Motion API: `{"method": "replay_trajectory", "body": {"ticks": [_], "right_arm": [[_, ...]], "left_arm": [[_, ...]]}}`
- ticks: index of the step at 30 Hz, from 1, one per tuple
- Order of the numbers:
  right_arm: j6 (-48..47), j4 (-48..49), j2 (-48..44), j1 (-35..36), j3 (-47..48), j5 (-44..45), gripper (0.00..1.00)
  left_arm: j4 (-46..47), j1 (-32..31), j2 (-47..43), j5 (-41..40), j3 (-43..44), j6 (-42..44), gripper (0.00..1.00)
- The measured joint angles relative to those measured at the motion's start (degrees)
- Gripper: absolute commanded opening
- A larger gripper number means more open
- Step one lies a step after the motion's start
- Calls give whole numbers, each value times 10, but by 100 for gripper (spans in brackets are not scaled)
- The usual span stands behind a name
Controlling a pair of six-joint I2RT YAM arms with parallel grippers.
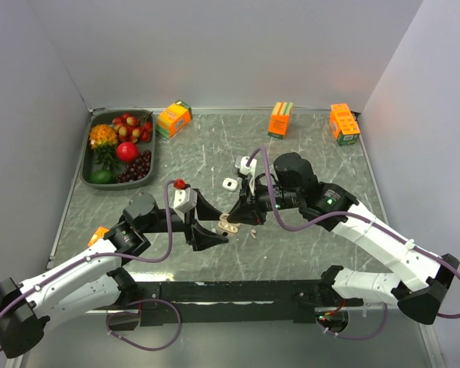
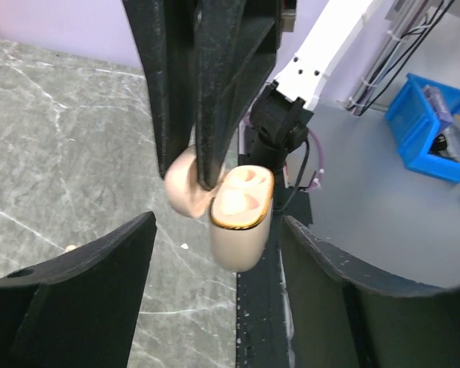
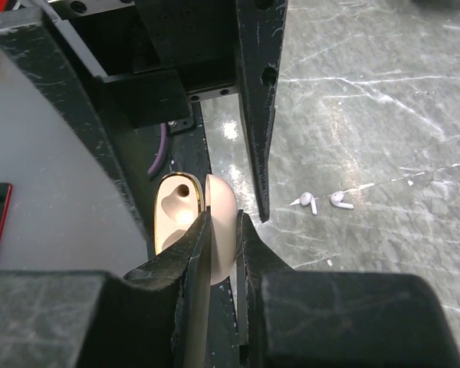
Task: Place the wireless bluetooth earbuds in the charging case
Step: Adjust the charging case.
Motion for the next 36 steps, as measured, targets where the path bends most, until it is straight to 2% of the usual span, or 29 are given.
{"method": "replay_trajectory", "body": {"ticks": [5, 14, 16, 20, 24, 36], "right_arm": [[0, 5, 0, 1, 0, 12, 0], [0, 9, 0, 3, 0, 26, 0], [0, 9, 0, 4, 0, 29, 0], [0, 9, 0, 6, 0, 34, 0], [0, 9, -1, 7, 0, 37, 0], [-1, 9, -2, 10, 0, 47, 0]], "left_arm": [[4, -5, 0, 4, 0, -9, 69], [14, -10, 34, 23, 0, -29, 53], [17, -11, 39, 24, 0, -33, 54], [24, -12, 43, 27, 0, -40, 66], [33, -12, 40, 26, 0, -50, 66], [39, -13, 37, 28, 6, -55, 43]]}}
